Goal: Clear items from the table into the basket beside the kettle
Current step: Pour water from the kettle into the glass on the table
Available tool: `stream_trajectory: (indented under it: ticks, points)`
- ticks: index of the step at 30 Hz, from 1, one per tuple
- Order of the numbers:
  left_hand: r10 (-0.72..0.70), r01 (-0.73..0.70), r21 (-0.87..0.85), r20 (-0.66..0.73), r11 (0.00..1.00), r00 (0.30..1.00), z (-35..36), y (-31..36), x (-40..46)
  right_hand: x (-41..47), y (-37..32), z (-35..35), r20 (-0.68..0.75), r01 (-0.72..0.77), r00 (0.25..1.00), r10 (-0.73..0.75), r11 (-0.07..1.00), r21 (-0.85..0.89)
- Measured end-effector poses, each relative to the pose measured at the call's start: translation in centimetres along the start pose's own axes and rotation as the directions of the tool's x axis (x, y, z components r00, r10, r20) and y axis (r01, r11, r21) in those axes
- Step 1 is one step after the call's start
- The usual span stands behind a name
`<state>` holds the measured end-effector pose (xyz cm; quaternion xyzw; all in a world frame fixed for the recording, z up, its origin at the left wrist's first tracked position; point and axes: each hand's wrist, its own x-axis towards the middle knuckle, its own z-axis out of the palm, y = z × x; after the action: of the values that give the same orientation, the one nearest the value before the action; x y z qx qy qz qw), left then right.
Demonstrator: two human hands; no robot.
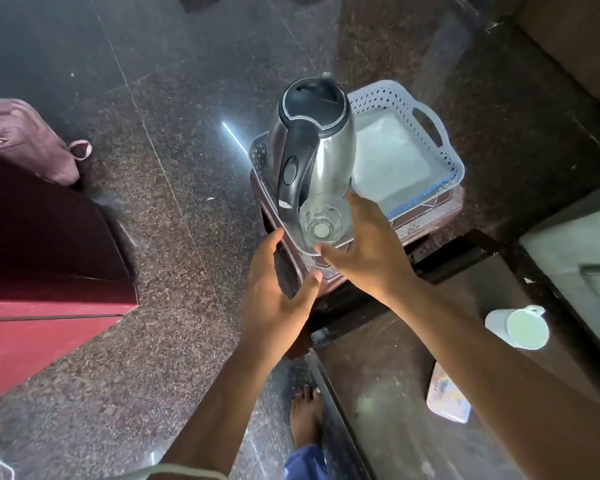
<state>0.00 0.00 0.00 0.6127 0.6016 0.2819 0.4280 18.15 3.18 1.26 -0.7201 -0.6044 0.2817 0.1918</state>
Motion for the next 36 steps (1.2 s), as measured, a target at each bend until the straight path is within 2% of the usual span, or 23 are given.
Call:
stream_trajectory:
  ticks: [5,9,14,21,26,29,34,36]
  points:
    - [-0.026,0.026,-0.016,0.016,1.000,1.000,0.7,-1.0,0.5,2.1,0.3,2.2,-0.011,-0.061,0.998,0.060,0.993,-0.099]
    - [-0.041,0.043,-0.079,0.029,0.996,0.999,0.8,-1.1,0.7,2.7,0.7,3.0,-0.092,-0.068,0.994,0.062,0.996,-0.064]
    - [-0.035,0.038,-0.122,0.028,0.992,0.999,0.5,-1.7,0.7,2.0,1.1,2.6,-0.145,0.000,0.989,-0.006,0.999,-0.038]
    - [0.106,-0.105,-0.185,-0.002,0.977,0.994,0.1,-1.4,0.4,-1.5,-1.8,-1.4,-0.300,0.126,0.952,-0.067,0.975,0.182]
    - [0.263,-0.265,-0.315,-0.049,0.911,0.964,0.0,0.3,0.5,-3.9,-5.1,-3.4,-0.265,0.240,0.951,-0.160,0.923,0.302]
    - [0.279,-0.292,-0.438,-0.095,0.850,0.956,-0.6,0.7,0.2,-4.9,-6.6,-3.4,-0.226,0.265,0.955,-0.194,0.899,0.349]
    - [0.256,-0.326,-0.432,-0.214,0.841,0.943,-1.8,0.7,-0.3,-5.6,-7.8,-2.5,-0.179,0.289,0.955,-0.238,0.886,0.363]
    - [0.240,-0.320,-0.468,-0.223,0.824,0.945,-2.3,0.6,-0.4,-5.3,-7.9,-2.5,-0.107,0.276,0.961,-0.255,0.879,0.388]
